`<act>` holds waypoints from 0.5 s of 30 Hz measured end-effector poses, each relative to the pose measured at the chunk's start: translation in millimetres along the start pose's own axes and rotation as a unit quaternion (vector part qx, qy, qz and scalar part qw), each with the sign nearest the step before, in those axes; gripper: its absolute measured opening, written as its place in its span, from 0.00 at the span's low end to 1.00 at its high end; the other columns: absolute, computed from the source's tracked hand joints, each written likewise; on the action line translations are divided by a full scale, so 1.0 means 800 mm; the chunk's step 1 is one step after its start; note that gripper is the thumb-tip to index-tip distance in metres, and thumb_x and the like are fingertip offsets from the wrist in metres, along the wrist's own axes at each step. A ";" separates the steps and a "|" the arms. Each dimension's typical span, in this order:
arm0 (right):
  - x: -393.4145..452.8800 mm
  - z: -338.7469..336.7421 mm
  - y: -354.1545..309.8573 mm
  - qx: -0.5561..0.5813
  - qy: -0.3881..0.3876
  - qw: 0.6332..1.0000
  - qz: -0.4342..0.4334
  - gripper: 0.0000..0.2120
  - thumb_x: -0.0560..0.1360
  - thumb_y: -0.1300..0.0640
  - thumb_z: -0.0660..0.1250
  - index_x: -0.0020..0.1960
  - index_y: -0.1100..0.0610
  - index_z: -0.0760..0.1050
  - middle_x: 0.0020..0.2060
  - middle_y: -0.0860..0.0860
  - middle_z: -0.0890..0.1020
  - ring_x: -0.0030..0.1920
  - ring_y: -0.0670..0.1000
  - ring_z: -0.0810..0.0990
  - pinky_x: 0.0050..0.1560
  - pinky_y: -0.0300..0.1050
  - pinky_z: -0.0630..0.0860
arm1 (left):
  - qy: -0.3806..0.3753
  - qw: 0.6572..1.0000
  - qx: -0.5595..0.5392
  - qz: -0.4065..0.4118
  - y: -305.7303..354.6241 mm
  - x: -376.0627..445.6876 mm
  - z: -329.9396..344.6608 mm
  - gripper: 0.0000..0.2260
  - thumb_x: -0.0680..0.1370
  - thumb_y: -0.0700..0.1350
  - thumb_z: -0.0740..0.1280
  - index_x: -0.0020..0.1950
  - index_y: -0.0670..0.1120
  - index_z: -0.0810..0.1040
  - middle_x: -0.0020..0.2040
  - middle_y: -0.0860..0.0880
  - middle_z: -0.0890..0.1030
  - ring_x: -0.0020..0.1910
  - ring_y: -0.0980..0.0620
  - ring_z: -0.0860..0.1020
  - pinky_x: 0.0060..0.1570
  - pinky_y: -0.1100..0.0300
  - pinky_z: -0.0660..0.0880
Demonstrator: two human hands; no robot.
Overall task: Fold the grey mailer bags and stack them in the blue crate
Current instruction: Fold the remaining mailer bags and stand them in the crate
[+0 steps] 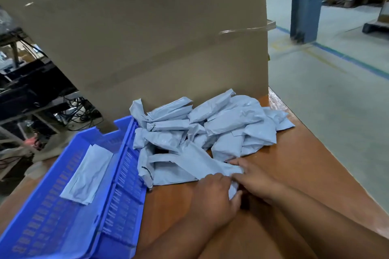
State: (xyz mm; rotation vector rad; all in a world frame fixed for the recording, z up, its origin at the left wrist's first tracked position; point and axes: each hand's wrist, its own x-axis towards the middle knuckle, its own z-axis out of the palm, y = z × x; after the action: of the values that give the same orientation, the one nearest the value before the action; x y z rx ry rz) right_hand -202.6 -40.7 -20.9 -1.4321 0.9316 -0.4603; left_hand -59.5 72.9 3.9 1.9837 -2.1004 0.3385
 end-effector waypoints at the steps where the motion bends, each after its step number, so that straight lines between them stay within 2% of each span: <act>1: 0.000 -0.009 0.007 -0.063 0.009 0.998 -0.005 0.15 0.72 0.60 0.68 0.56 0.47 0.82 0.48 0.49 0.87 0.49 0.53 0.87 0.50 0.54 0.85 | 0.004 1.000 0.019 0.013 0.001 -0.003 -0.001 0.16 0.77 0.63 0.67 0.44 0.50 0.78 0.38 0.51 0.78 0.39 0.47 0.76 0.39 0.50 0.73; 2: -0.002 -0.018 0.011 -0.114 0.010 0.993 -0.001 0.13 0.71 0.61 0.66 0.51 0.47 0.81 0.46 0.48 0.87 0.47 0.50 0.85 0.49 0.52 0.84 | 0.011 0.999 0.033 0.020 -0.001 -0.005 0.000 0.18 0.77 0.64 0.66 0.43 0.49 0.78 0.39 0.50 0.78 0.40 0.46 0.75 0.40 0.50 0.72; 4: -0.008 -0.034 0.012 -0.212 -0.024 0.977 0.007 0.10 0.72 0.63 0.66 0.44 0.47 0.78 0.43 0.46 0.83 0.45 0.48 0.81 0.42 0.42 0.78 | 0.010 0.999 0.037 0.025 -0.012 -0.009 0.006 0.18 0.77 0.63 0.67 0.47 0.48 0.80 0.47 0.49 0.80 0.47 0.45 0.76 0.44 0.49 0.71; 6: -0.013 -0.051 0.015 -0.283 -0.053 0.958 0.015 0.11 0.73 0.61 0.67 0.43 0.44 0.75 0.44 0.44 0.81 0.46 0.47 0.79 0.40 0.36 0.72 | -0.009 0.998 0.036 0.042 -0.021 -0.015 0.013 0.18 0.77 0.62 0.68 0.53 0.48 0.81 0.56 0.48 0.79 0.54 0.45 0.77 0.48 0.48 0.72; 7: -0.017 -0.059 0.015 -0.310 -0.065 0.949 0.016 0.11 0.73 0.60 0.67 0.44 0.43 0.75 0.45 0.44 0.81 0.47 0.48 0.80 0.41 0.37 0.73 | -0.023 0.998 0.036 0.055 -0.022 -0.020 0.016 0.19 0.78 0.62 0.68 0.55 0.48 0.82 0.59 0.47 0.79 0.56 0.45 0.77 0.50 0.48 0.73; 9: -0.030 -0.073 0.018 -0.346 -0.088 0.934 0.012 0.12 0.74 0.58 0.67 0.53 0.43 0.78 0.50 0.44 0.82 0.51 0.49 0.81 0.46 0.39 0.76 | -0.043 0.996 0.020 0.075 -0.016 -0.032 0.020 0.21 0.78 0.64 0.67 0.58 0.48 0.82 0.64 0.46 0.78 0.60 0.45 0.76 0.53 0.48 0.74; 12: -0.052 -0.090 0.022 -0.381 -0.118 0.917 -0.014 0.26 0.76 0.58 0.68 0.74 0.45 0.73 0.62 0.42 0.78 0.61 0.47 0.77 0.54 0.35 0.73 | -0.071 0.994 -0.029 0.075 -0.001 -0.057 0.036 0.25 0.81 0.65 0.65 0.68 0.48 0.79 0.74 0.44 0.74 0.72 0.43 0.73 0.66 0.45 0.73; 14: -0.063 -0.096 0.027 -0.412 -0.091 0.906 -0.026 0.31 0.78 0.57 0.66 0.80 0.45 0.67 0.71 0.47 0.74 0.68 0.52 0.75 0.64 0.43 0.74 | -0.086 0.991 -0.060 0.079 0.009 -0.074 0.052 0.28 0.82 0.65 0.65 0.72 0.46 0.77 0.81 0.42 0.68 0.81 0.42 0.65 0.75 0.42 0.68; 15: -0.068 -0.098 0.032 -0.429 -0.067 0.901 -0.027 0.31 0.78 0.56 0.66 0.80 0.44 0.66 0.71 0.49 0.73 0.69 0.54 0.76 0.65 0.47 0.75 | -0.089 0.990 -0.071 0.085 0.013 -0.082 0.059 0.29 0.83 0.65 0.65 0.73 0.44 0.77 0.83 0.41 0.64 0.83 0.41 0.61 0.78 0.42 0.65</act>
State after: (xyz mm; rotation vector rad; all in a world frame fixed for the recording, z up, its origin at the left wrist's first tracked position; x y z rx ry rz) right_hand -301.3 -44.8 -22.1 -2.2565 1.0336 0.0471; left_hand -66.9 120.1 -62.2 1.8195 -2.3385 0.0401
